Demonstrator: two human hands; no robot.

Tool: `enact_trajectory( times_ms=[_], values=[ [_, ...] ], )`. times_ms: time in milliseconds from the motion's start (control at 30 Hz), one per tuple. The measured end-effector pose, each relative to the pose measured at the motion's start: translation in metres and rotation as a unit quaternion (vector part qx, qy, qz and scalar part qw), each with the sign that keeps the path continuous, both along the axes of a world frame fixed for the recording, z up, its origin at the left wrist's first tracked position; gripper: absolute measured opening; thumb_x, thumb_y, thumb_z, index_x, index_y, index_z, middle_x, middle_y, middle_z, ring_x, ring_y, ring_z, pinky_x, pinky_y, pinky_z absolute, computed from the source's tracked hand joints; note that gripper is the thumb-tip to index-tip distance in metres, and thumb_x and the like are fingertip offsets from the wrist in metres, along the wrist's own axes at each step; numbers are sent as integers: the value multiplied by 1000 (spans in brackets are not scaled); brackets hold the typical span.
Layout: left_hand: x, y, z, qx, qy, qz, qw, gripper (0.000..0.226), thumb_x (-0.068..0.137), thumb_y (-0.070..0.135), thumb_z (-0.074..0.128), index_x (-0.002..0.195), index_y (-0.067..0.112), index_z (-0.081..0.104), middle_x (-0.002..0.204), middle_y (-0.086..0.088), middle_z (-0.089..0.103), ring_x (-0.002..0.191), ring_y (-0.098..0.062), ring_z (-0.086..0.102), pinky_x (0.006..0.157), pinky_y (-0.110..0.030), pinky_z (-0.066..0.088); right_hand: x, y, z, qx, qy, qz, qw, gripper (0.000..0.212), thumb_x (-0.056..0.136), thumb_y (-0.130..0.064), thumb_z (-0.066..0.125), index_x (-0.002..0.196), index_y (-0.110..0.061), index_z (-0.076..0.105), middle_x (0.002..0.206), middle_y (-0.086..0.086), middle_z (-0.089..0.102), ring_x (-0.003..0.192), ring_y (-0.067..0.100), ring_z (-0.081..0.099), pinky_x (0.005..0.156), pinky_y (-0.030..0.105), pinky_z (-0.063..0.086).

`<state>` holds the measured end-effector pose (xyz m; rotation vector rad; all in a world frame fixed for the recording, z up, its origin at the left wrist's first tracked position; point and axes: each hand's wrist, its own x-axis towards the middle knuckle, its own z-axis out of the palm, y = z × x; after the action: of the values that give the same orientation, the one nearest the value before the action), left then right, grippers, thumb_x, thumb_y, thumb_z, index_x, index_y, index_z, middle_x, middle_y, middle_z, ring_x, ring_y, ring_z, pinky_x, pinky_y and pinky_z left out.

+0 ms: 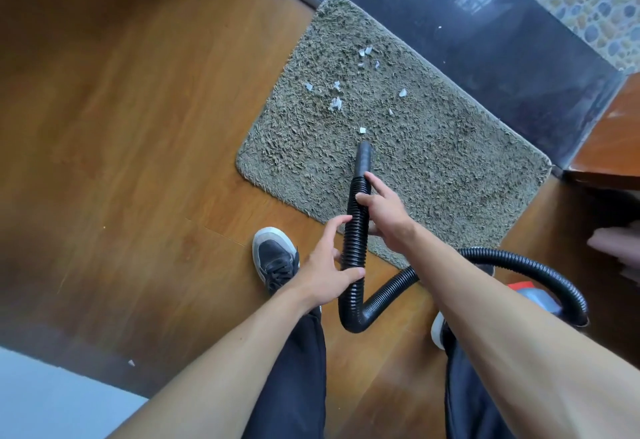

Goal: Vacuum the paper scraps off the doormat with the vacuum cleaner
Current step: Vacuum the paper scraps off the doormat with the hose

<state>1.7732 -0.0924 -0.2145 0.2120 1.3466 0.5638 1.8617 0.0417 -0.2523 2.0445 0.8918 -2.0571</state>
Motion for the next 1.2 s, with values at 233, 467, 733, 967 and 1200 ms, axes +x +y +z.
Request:
enact_trajectory(
  times_ms=[233,467,733,967,1200],
  values=[
    [-24,24,10,44,1,-20,999,80,85,5,70,130,58,31,98,-7,64,82,-21,62,73,-38,55,-16,24,17,22,-7,15,1000,53,99,-6,47,145,-30,38,119,11,62,84,18,66,52,29,54],
    [-49,31,21,46,-2,-41,998,80,87,0,67,135,53,31,99,-10,67,72,-13,64,62,-25,51,-26,33,24,-13,17,15,1000,51,100,-7,49,145,-25,36,113,15,62,80,22,68,56,31,57],
    [-51,31,21,22,14,-33,999,80,87,-1,67,138,50,32,96,-11,67,62,-5,60,52,-16,47,-30,33,12,-48,21,9,999,54,99,-9,51,147,-29,36,119,15,63,89,24,67,65,39,60],
    [-37,56,17,8,39,-62,997,81,86,3,68,135,56,30,98,-6,66,78,-14,63,72,-31,52,-18,48,-2,-65,22,-23,997,56,100,-8,49,148,-32,35,121,12,63,92,23,67,68,39,60],
    [-29,88,21,-6,68,-112,991,81,88,6,68,135,58,28,99,-8,71,75,-17,68,71,-26,54,-5,73,-9,-82,48,-54,994,60,99,-5,49,149,-33,34,127,8,60,95,21,66,67,38,58]
  ],
)
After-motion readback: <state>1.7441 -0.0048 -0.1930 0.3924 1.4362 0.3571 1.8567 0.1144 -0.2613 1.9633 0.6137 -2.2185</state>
